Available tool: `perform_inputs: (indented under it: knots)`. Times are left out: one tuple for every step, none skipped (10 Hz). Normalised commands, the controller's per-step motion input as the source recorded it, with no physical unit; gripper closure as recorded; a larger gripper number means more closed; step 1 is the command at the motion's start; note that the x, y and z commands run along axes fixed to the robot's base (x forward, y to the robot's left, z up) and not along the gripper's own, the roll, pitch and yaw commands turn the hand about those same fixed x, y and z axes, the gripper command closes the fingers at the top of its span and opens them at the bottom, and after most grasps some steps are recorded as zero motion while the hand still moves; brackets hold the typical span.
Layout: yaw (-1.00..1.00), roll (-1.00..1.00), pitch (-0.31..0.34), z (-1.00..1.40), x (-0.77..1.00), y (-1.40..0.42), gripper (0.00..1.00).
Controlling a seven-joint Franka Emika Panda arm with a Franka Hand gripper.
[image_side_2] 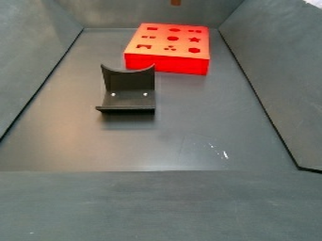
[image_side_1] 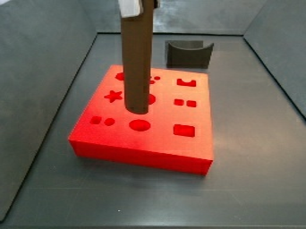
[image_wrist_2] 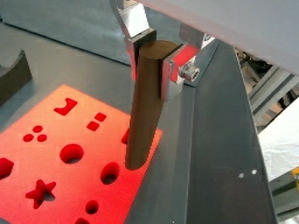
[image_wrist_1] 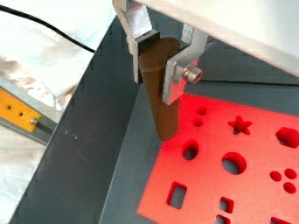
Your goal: Insert the oval object.
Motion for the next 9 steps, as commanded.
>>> perform_inputs:
  knots:
    - [0.92, 0.24, -0.084, 0.0, -0.01, 0.0, 1.0]
    - [0.0, 0.0, -0.027, 0.0, 0.0, 0.0, 1.0]
    - [0.0, 0.0, 0.0, -0.06, -0.03, 0.14, 1.0]
    - [0.3, 0.26, -0.027, -0.13, 0.5, 0.08, 1.0]
    - [0.45, 0.29, -0.08, 0.0, 0.45, 0.07, 1.0]
    - [0.58, 0.28, 0.0, 0.0, 0.48, 0.0, 1.0]
    - [0.66, 0.27, -0.007, 0.0, 0.36, 0.0, 1.0]
    - [0.71, 0.25, -0.073, 0.0, 0.23, 0.0, 1.0]
    - [0.85, 0.17, -0.126, -0.17, 0.0, 0.0, 1.0]
